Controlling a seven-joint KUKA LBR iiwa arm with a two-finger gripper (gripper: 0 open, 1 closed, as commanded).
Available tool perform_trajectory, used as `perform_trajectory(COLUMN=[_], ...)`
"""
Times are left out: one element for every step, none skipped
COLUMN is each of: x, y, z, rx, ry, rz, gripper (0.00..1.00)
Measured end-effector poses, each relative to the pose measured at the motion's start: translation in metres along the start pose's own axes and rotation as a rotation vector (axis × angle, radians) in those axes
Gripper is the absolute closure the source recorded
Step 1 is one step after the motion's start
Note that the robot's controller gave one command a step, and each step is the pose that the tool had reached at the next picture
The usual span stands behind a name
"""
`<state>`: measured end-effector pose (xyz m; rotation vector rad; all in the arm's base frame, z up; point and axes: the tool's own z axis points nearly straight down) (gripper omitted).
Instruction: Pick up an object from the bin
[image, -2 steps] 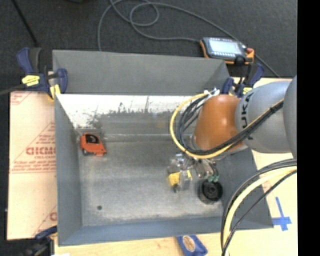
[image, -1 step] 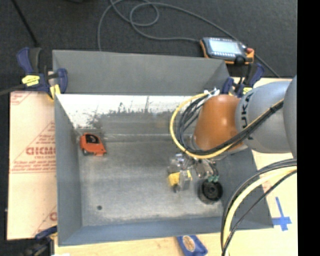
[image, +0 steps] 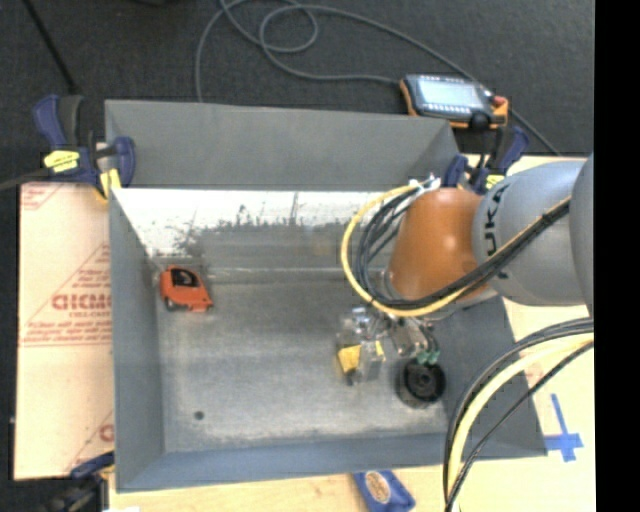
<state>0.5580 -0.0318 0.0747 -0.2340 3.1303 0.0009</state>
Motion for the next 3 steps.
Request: perform_trajectory(x=[0.001, -0.001, -0.001], y=[0.000, -0.001, -0.001], z=[-0.016, -0.031, -0.040], rx=[0.000, 0.001, 0.001], ry=[0.005, -0.002, -0.002], rz=[0.001, 0.001, 0.001], gripper=[1.00, 1.00, 1.00])
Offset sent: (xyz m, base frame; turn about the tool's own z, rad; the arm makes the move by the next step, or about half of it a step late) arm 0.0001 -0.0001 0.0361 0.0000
